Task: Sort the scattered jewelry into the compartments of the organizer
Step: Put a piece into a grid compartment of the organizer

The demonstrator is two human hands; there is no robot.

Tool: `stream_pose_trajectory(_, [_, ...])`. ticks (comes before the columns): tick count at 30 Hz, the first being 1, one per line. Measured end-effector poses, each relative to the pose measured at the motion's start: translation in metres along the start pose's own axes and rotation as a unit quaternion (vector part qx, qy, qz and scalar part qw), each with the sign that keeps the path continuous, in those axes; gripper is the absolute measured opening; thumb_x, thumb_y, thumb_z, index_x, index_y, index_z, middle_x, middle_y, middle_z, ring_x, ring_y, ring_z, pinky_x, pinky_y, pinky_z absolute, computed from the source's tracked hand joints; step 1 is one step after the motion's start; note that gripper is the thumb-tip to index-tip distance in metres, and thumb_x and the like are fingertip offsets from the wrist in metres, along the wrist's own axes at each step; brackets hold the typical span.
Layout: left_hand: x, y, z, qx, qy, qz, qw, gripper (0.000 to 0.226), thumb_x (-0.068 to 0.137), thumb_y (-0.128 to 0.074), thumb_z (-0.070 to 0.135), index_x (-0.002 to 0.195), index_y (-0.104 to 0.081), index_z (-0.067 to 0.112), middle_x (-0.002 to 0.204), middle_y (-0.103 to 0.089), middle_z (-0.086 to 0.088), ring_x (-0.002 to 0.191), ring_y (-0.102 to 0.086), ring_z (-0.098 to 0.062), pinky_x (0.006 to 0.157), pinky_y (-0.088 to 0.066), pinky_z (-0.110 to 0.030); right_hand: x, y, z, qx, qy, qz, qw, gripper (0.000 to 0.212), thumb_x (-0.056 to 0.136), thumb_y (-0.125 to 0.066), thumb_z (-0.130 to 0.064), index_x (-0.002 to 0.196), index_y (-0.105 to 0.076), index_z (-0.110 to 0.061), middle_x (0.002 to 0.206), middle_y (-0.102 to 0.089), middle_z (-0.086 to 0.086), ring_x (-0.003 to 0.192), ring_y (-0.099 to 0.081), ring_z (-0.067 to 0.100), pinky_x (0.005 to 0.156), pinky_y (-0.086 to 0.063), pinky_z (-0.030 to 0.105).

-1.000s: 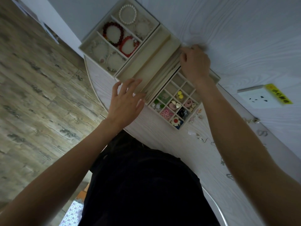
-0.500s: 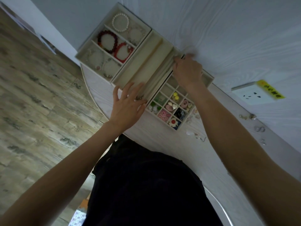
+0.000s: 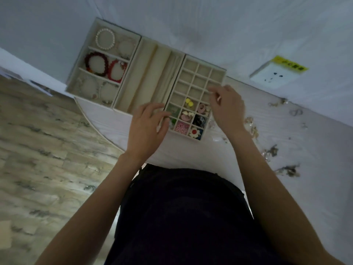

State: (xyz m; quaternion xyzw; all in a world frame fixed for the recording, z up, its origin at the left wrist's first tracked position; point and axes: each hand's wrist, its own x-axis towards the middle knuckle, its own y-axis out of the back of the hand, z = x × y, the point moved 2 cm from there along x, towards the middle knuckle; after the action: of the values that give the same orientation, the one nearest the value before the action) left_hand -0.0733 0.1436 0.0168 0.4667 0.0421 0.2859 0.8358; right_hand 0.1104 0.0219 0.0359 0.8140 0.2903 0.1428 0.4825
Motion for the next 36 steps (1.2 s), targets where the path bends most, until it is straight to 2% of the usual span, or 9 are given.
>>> stream_pose_trajectory(4, [0.009,-0.021,0.043,-0.042,-0.069,-0.110,0.991,0.023,0.089,-0.054,0.017,0.108,-0.067,0.014,0.098,-0.065,-0.004,0.091,-0.057,-0.022,0.080,-0.043,-0.029,-0.072,0.006,0.066,-0.047,-0.070,0.017,0.996,0.024,0.089,-0.051,-0.011,0.106,-0.068,-0.013,0.105,-0.064,0.008,0.100,-0.054,0.028,0.084,-0.041,0.038])
stream_pose_trajectory(9, [0.023,-0.080,0.110,-0.039,-0.122,-0.270,0.954,0.038,0.092,-0.055,0.015,0.129,-0.054,0.012,0.125,-0.057,-0.009,0.118,-0.048,-0.026,0.095,-0.039,-0.035,-0.108,0.013,0.131,-0.074,-0.159,0.014,0.984,0.037,0.088,-0.051,-0.010,0.124,-0.056,-0.006,0.129,-0.053,0.014,0.119,-0.044,0.034,0.099,-0.035,0.042])
stream_pose_trajectory(12, [0.044,-0.123,0.133,0.015,-0.143,-0.292,0.945,0.045,0.092,-0.051,0.016,0.136,-0.045,0.010,0.134,-0.048,-0.010,0.124,-0.040,-0.027,0.100,-0.032,-0.033,-0.099,0.010,0.148,-0.064,-0.117,-0.044,0.990,0.044,0.091,-0.049,-0.013,0.135,-0.046,-0.012,0.143,-0.042,0.010,0.129,-0.035,0.032,0.105,-0.032,0.044])
stream_pose_trajectory(15, [0.060,-0.157,0.144,0.101,-0.153,-0.311,0.932,0.047,0.093,-0.049,0.020,0.138,-0.041,0.012,0.141,-0.041,-0.006,0.127,-0.035,-0.027,0.102,-0.035,-0.036,-0.097,0.008,0.162,-0.086,-0.054,-0.070,0.992,0.041,0.091,-0.050,-0.015,0.132,-0.050,-0.013,0.144,-0.041,0.009,0.129,-0.036,0.034,0.102,-0.036,0.047])
stream_pose_trajectory(21, [0.054,-0.165,0.136,0.132,-0.145,-0.252,0.948,0.035,0.089,-0.051,0.015,0.123,-0.056,0.015,0.136,-0.047,-0.001,0.124,-0.040,-0.024,0.096,-0.035,-0.036,-0.102,0.021,0.177,-0.085,-0.060,-0.020,0.994,0.030,0.088,-0.052,-0.013,0.117,-0.061,-0.014,0.137,-0.047,0.012,0.125,-0.040,0.034,0.092,-0.040,0.047])
stream_pose_trajectory(25, [0.052,-0.158,0.134,0.114,-0.137,-0.222,0.959,0.022,0.081,-0.060,0.010,0.101,-0.069,0.013,0.116,-0.061,-0.007,0.108,-0.051,-0.030,0.086,-0.042,-0.039,-0.085,0.024,0.170,-0.064,-0.044,0.000,0.997,0.025,0.088,-0.054,-0.011,0.110,-0.065,-0.010,0.131,-0.052,0.012,0.123,-0.042,0.033,0.095,-0.036,0.042])
stream_pose_trajectory(28, [0.056,-0.157,0.138,0.149,-0.154,-0.196,0.957,0.012,0.072,-0.070,0.014,0.083,-0.074,0.019,0.099,-0.067,-0.002,0.095,-0.057,-0.030,0.079,-0.035,-0.036,-0.065,0.018,0.153,-0.056,0.018,-0.018,0.998,0.031,0.083,-0.059,-0.009,0.114,-0.062,-0.010,0.119,-0.060,0.008,0.113,-0.048,0.031,0.089,-0.038,0.039])
stream_pose_trajectory(31, [0.060,-0.152,0.135,0.140,-0.120,-0.185,0.965,0.016,0.074,-0.071,0.017,0.089,-0.074,0.016,0.106,-0.066,-0.002,0.102,-0.054,-0.030,0.084,-0.029,-0.035,-0.053,0.008,0.138,-0.056,0.042,-0.057,0.996,0.037,0.083,-0.060,-0.015,0.119,-0.055,-0.013,0.113,-0.062,0.005,0.109,-0.047,0.028,0.086,-0.031,0.032])
stream_pose_trajectory(36, [0.055,-0.118,0.104,0.060,-0.069,-0.123,0.988,0.013,0.077,-0.064,0.021,0.086,-0.072,0.017,0.099,-0.067,-0.003,0.094,-0.059,-0.028,0.083,-0.043,-0.038,-0.046,-0.001,0.125,-0.058,0.084,-0.058,0.993,0.036,0.077,-0.069,-0.016,0.111,-0.059,-0.011,0.092,-0.067,0.006,0.094,-0.053,0.029,0.079,-0.037,0.035])
